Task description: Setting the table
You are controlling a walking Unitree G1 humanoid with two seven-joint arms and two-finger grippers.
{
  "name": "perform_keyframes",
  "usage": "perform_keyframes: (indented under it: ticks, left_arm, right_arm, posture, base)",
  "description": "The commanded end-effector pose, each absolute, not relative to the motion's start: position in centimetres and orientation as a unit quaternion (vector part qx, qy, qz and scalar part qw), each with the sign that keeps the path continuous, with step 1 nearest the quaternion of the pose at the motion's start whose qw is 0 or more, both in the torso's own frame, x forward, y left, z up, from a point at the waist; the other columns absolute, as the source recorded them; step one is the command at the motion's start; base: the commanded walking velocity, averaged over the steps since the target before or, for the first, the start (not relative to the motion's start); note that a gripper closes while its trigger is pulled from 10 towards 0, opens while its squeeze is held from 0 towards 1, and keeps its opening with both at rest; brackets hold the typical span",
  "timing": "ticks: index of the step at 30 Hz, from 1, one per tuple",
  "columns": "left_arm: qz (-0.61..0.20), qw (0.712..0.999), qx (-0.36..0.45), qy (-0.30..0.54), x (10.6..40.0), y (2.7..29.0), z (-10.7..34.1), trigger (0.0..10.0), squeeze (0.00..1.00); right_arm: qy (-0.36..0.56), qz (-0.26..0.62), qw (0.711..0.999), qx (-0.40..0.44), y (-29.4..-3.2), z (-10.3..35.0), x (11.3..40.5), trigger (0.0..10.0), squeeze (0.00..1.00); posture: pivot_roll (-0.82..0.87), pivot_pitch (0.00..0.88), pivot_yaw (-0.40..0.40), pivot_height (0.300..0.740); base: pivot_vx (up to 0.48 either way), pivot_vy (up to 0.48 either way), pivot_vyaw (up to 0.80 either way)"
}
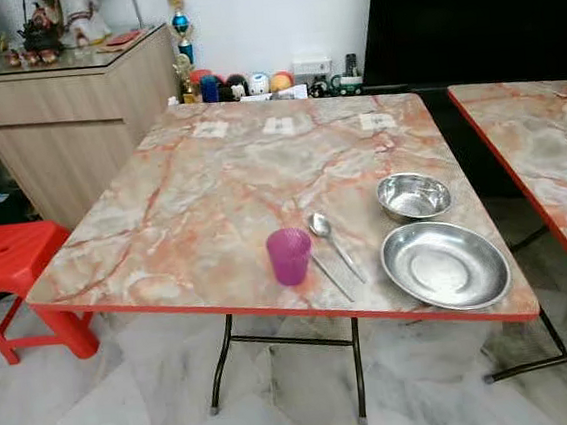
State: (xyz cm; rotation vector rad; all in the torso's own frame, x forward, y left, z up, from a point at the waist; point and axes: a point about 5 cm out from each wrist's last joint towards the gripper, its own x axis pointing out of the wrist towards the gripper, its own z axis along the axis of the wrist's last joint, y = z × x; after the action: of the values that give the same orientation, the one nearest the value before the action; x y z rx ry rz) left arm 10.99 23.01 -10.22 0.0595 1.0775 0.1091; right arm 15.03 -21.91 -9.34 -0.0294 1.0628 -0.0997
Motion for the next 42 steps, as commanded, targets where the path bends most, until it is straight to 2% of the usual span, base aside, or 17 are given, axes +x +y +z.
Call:
perform_keyframes:
  ticks: [1,40,42]
  left_arm:
    - [0.044,0.906,0.015,0.42,19.51,21.26,-7.26,10.0,0.0]
    - [0.043,0.906,0.013,0.422,19.44,21.09,-7.33,10.0,0.0]
    - [0.04,0.902,0.006,0.429,18.96,21.05,-7.6,10.0,0.0]
  right_arm:
    - [0.394,-0.063,0.91,0.109,-17.88,-5.94,22.98,10.0,0.0]
    - [0.399,-0.068,0.908,0.104,-18.04,-5.99,22.93,10.0,0.0]
    - [0.397,-0.065,0.909,0.109,-18.03,-6.01,22.86,10.0,0.0]
  posture:
    - [0.05,0.094,0.019,0.74]
    - [0.05,0.095,0.014,0.74]
    - [0.04,0.061,0.015,0.74]
  base:
    - [0.0,0.0,0.0]
    - [0.0,0.0,0.0]
    - [0.0,0.0,0.0]
